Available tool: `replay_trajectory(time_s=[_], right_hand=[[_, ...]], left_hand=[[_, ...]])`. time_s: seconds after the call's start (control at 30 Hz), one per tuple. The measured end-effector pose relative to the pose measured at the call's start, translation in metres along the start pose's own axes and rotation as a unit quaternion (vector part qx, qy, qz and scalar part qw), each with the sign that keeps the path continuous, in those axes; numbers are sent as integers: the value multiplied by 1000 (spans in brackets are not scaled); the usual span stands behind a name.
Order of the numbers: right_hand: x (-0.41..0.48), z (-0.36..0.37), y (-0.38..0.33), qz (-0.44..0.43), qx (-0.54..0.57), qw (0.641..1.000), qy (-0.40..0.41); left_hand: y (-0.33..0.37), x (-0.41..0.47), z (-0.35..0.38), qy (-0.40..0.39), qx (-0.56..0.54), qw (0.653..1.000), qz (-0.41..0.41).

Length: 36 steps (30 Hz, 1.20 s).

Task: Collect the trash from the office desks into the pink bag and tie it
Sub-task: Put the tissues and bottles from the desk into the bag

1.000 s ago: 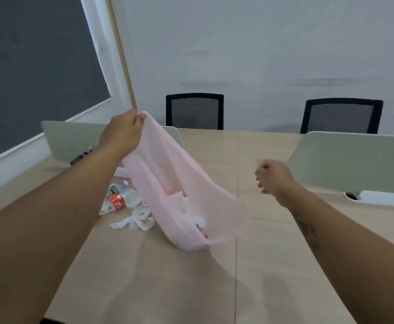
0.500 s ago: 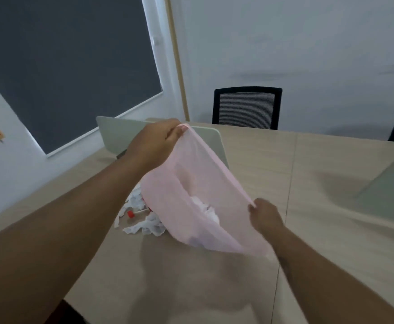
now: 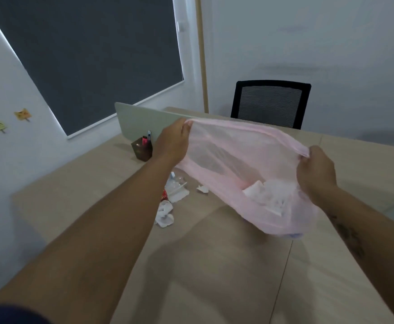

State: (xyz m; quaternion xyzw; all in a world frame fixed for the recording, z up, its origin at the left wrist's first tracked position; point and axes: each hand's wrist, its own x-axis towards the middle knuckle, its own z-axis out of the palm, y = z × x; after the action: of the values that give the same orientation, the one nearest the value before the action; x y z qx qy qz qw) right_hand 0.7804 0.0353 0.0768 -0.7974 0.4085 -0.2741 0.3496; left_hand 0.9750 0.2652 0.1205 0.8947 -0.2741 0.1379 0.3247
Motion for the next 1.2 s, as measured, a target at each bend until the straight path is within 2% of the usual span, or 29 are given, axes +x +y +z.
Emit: replay_trajectory(time_s=[0.1, 0.23, 0.3, 0.37, 0.43, 0.5, 0.57, 0.63, 0.7, 0.77, 0.8, 0.87, 1.0, 1.07, 1.2], right_hand=[[-6, 8, 5, 2, 0, 999, -51], [-21, 39, 0, 28, 27, 997, -60], [-28, 59, -2, 33, 28, 998, -52], [-32, 78, -4, 43, 23, 998, -41], [-33, 92, -6, 44, 13, 999, -25], [-31, 104, -6, 45, -2, 999, -13], [-29, 117, -7, 51, -29, 998, -7], [-30, 127, -9, 70, -48, 996, -12], [-30, 136, -10, 82, -68, 994, -13], [-34, 142, -13, 89, -85, 992, -20], [-35, 145, -14, 90, -92, 991, -23], [-39, 151, -14, 85, -98, 991, -24], [-41, 155, -18, 86, -81, 993, -25], [-41, 158, -22, 94, -63, 993, -28], [-42, 160, -23, 118, -25, 992, -23]], left_hand=[[-25, -5, 11, -29, -1, 999, -23], [-83, -7, 15, -72, -53, 991, -98], [-119, -15, 15, -115, -160, 970, -144], [-164, -30, 15, -138, -250, 932, -222], [-212, -48, 24, -125, -267, 910, -291], [-250, -66, 37, -101, -218, 913, -330], [-281, -80, 61, -141, -126, 936, -298], [-298, -91, 93, -225, -65, 948, -215], [-294, -97, 117, -291, 5, 945, -149], [-283, -100, 128, -321, 95, 935, -116], [-275, -100, 131, -319, 124, 932, -121], [-280, -99, 141, -287, 96, 941, -154], [-304, -97, 130, -243, -95, 946, -192], [-302, -86, 107, -168, -160, 943, -240], [-264, -48, 37, 13, -209, 928, -309]])
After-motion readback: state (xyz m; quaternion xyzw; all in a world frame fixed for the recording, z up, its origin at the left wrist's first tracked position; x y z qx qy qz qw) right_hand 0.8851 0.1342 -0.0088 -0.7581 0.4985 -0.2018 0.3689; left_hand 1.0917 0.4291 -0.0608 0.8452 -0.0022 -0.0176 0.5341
